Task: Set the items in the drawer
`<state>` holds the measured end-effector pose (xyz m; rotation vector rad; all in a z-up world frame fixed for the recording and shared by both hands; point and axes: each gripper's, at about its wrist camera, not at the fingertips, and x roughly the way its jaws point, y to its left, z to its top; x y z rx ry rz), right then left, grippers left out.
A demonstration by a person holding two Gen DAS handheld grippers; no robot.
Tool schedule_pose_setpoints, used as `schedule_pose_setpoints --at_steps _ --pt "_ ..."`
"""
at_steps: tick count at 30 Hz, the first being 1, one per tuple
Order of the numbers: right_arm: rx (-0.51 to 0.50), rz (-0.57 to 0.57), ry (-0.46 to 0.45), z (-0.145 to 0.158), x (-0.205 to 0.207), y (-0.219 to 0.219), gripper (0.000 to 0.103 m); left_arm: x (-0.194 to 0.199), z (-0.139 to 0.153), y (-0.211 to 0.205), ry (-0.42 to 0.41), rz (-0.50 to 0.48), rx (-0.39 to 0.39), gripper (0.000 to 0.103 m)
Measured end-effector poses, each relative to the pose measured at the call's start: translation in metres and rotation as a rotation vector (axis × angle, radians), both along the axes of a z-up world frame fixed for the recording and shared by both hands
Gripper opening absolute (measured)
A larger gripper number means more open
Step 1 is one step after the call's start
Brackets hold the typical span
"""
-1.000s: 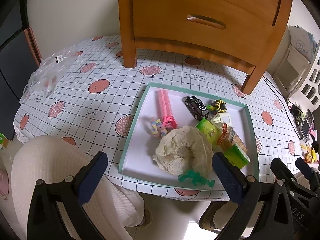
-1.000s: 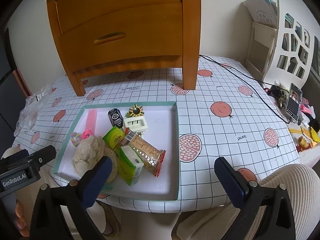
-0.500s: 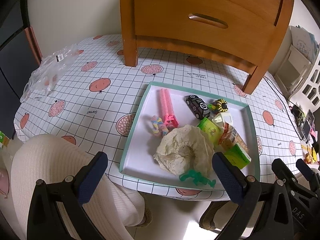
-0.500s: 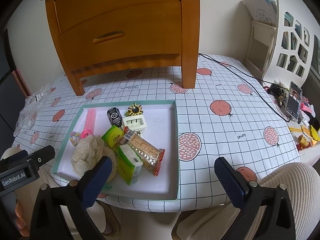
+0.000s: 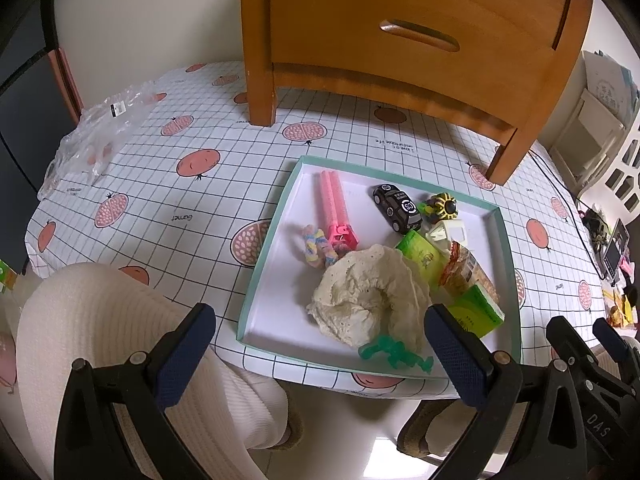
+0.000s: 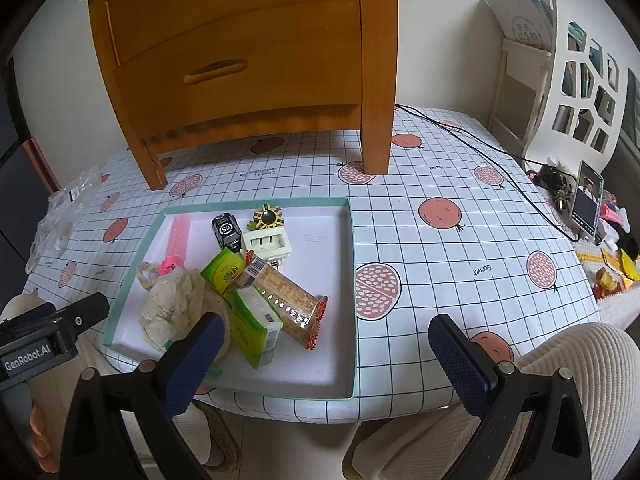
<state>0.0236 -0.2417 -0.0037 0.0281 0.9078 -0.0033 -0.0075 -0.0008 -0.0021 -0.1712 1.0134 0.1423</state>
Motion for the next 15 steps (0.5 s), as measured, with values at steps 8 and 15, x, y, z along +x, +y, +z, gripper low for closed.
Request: schedule_pose_setpoints --at_steps 8,15 --pt "0.01 -0.022 0.001 0.001 0.001 -0.003 0.103 0.006 -0.004 0.002 0.013 -0.007 -0.034 0.103" --pt "0.082 0.003 -0.044 0.012 0.002 -0.007 0.103 0.027 0.015 0.006 -0.049 -0.053 -0.013 0.103"
